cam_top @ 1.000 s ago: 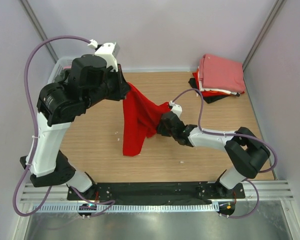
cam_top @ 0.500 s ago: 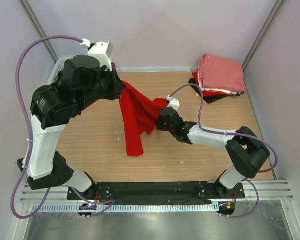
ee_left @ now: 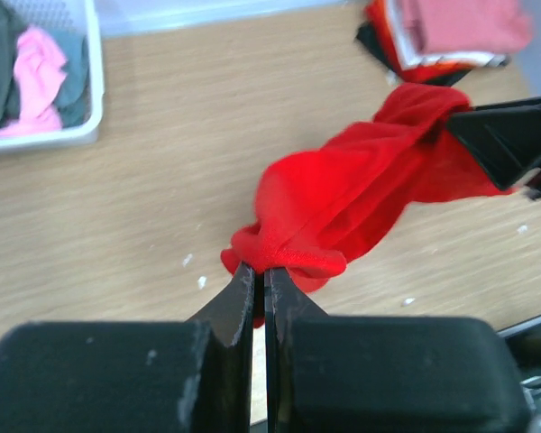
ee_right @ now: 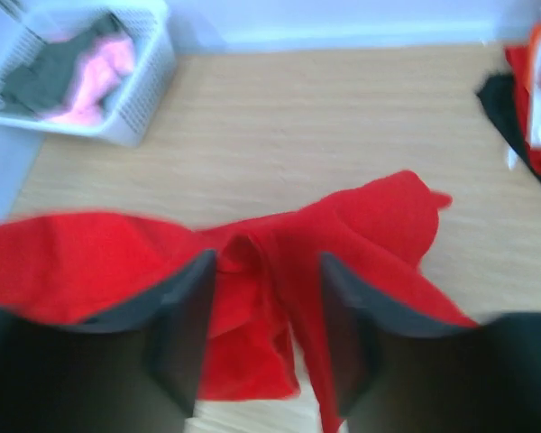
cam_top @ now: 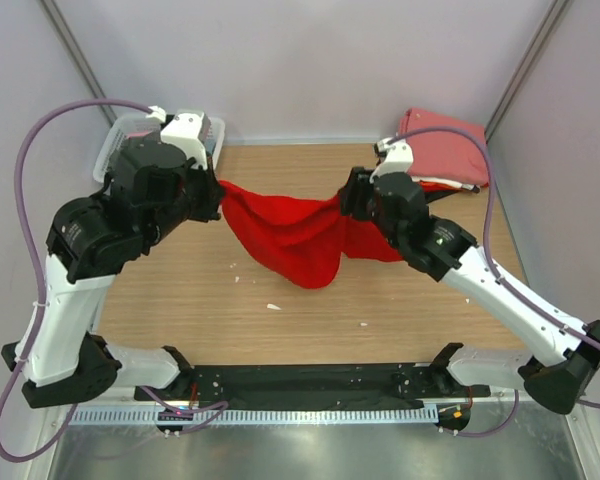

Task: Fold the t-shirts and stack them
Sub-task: Flatten the tshirt out

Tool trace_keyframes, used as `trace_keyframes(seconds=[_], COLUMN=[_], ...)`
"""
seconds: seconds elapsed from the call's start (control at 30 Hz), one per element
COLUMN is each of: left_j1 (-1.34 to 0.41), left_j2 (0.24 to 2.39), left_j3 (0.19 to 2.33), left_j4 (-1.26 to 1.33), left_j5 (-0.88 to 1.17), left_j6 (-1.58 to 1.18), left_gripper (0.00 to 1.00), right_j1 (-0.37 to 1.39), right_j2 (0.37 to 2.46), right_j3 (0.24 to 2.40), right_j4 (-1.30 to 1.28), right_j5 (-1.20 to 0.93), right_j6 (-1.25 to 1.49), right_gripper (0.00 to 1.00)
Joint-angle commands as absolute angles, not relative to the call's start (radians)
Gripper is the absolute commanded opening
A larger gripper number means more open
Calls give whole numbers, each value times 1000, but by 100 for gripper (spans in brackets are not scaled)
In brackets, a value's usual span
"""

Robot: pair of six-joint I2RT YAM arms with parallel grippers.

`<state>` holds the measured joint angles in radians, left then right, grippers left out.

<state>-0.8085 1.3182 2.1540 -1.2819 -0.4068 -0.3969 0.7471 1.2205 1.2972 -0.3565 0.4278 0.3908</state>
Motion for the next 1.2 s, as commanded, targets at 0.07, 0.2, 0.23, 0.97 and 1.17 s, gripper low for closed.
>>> trace_keyframes(seconds=[0.07, 0.2, 0.23, 0.97, 1.17], left_j1=[-790, -779, -778, -649, -638], left_j2=[1220, 1177, 1158, 1075, 1055], left_j3=[1927, 1781, 1752, 1164, 1146], left_j4=[-1195, -1167, -1161, -927, -930], left_j5=[-480, -474, -471, -318, -310], left_j6=[-339, -357, -363, -397, -400], left_gripper=[0, 0, 0, 0, 0], right_j1=[749, 749, 749, 894, 896], right_j2=[1166, 1115, 1106, 1100, 1190], right_j3=[1039, 965, 962, 532, 606], right_j4=[-584, -587, -600, -354, -426], right_j5=[531, 522, 517, 63, 113], right_j6=[495, 543, 551, 805, 785], right_gripper=[75, 77, 76, 56, 59])
